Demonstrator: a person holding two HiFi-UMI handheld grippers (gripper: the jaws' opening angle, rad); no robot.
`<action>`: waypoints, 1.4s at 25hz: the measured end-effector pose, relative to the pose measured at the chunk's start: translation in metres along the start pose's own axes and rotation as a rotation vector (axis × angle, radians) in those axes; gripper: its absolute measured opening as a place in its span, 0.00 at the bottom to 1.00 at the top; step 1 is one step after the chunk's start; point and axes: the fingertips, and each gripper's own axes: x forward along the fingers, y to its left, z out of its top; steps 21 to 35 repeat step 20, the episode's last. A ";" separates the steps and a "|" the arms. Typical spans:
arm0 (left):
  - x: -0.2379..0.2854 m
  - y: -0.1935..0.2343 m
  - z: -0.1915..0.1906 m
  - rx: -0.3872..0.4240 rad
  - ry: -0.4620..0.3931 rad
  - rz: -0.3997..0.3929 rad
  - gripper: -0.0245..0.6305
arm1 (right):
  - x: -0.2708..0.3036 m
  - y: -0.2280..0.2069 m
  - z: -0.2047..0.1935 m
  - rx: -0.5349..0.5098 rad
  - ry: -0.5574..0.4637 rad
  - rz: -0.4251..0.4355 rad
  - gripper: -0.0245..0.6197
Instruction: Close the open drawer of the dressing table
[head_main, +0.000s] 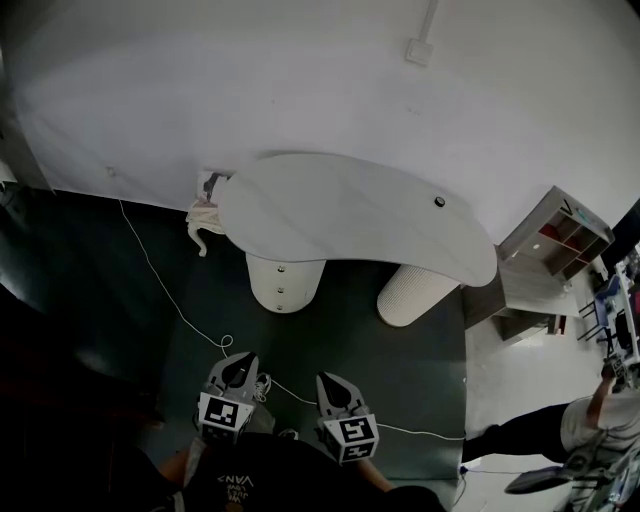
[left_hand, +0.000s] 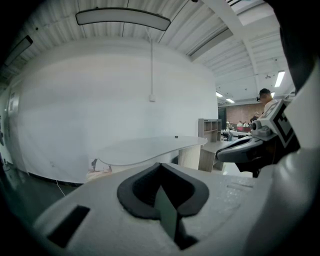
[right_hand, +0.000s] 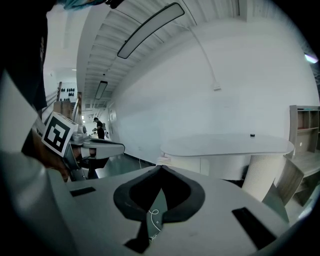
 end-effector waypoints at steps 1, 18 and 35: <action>0.000 0.000 0.000 0.003 -0.001 0.000 0.07 | 0.000 0.000 0.000 0.002 0.000 -0.003 0.04; 0.004 0.002 -0.001 0.000 -0.008 0.014 0.07 | 0.001 -0.003 -0.001 0.012 -0.004 -0.016 0.04; 0.006 0.002 0.000 0.000 -0.009 0.014 0.07 | 0.001 -0.006 0.000 0.011 -0.004 -0.019 0.04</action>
